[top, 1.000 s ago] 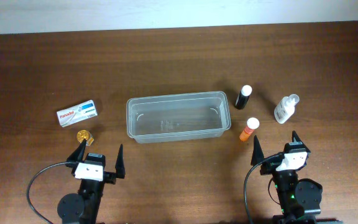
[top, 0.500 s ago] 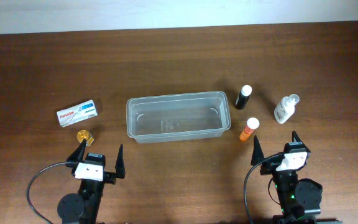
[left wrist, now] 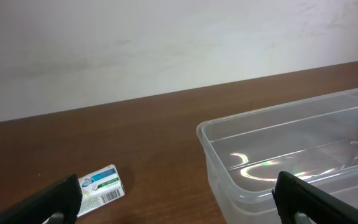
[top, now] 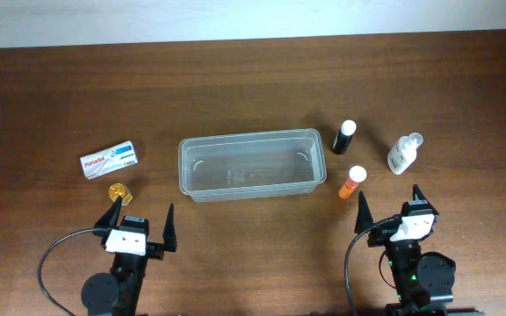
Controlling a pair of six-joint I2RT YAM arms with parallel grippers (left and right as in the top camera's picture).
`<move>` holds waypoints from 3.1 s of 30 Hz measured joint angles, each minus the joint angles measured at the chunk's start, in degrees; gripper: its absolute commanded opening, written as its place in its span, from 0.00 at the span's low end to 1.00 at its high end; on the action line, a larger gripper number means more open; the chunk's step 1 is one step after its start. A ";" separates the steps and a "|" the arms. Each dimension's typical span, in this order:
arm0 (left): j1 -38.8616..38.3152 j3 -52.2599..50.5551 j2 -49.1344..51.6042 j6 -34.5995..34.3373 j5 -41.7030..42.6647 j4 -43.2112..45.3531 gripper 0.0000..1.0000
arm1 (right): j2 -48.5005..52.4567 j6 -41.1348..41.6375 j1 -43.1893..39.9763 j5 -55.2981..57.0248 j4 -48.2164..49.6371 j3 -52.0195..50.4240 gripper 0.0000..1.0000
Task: Pack container
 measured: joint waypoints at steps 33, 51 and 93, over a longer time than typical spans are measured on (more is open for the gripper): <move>0.00 0.00 0.00 0.00 -0.02 0.00 0.99 | 15.15 2.23 0.00 -3.74 -22.53 28.02 0.98; 0.00 0.00 0.00 0.02 0.00 0.00 0.99 | 71.21 0.83 -0.57 -2.12 -62.47 77.99 0.98; 0.00 0.00 0.00 0.00 0.00 0.00 0.99 | 105.53 -9.22 -17.14 -3.89 -46.51 79.43 0.85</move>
